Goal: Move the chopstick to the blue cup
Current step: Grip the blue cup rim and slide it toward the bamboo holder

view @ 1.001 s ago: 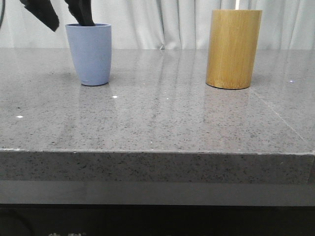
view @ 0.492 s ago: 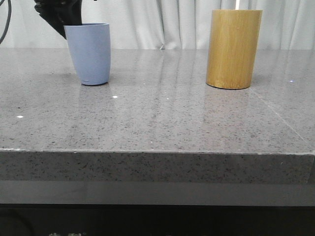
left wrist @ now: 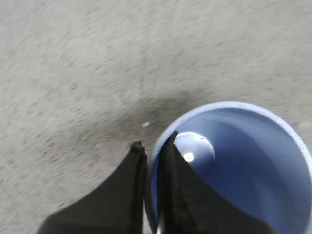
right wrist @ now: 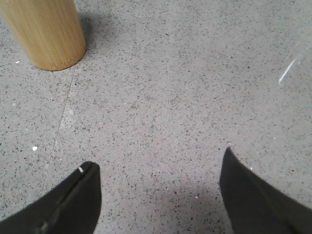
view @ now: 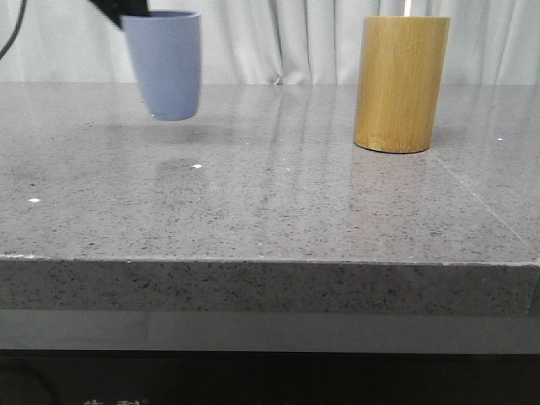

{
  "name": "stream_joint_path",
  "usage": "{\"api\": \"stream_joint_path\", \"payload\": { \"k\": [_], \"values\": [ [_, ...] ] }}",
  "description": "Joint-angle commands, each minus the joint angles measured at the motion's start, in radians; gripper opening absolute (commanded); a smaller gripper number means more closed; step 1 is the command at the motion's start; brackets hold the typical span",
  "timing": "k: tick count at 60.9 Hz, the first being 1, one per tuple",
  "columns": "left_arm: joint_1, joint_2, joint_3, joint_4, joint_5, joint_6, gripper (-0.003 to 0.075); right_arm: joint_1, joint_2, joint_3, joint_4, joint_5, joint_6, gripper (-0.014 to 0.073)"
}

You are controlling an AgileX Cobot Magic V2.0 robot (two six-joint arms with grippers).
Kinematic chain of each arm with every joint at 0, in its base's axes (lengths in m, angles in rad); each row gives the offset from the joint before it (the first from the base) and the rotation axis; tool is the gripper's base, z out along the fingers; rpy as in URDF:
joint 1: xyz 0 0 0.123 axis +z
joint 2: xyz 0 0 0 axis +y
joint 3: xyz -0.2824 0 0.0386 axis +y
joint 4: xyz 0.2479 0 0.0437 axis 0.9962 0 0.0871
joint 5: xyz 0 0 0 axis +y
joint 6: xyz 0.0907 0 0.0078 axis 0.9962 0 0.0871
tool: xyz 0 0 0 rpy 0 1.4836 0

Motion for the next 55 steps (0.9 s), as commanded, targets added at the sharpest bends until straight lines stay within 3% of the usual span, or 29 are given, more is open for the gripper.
{"api": "stream_joint_path", "payload": {
  "k": [1, 22, 55],
  "values": [
    [-0.056, -0.052, -0.063, -0.015, -0.041, 0.009, -0.0019, -0.007, 0.0, -0.034, 0.006, -0.063, -0.013, 0.0526],
    [-0.182, 0.08, -0.22, -0.005, -0.029, 0.022, -0.0019, -0.007, 0.0, -0.034, 0.008, -0.067, -0.013, 0.0526],
    [-0.195, 0.134, -0.263, -0.008, -0.007, 0.022, -0.0015, -0.007, 0.0, -0.034, 0.011, -0.065, -0.013, 0.0526]
  ]
}}
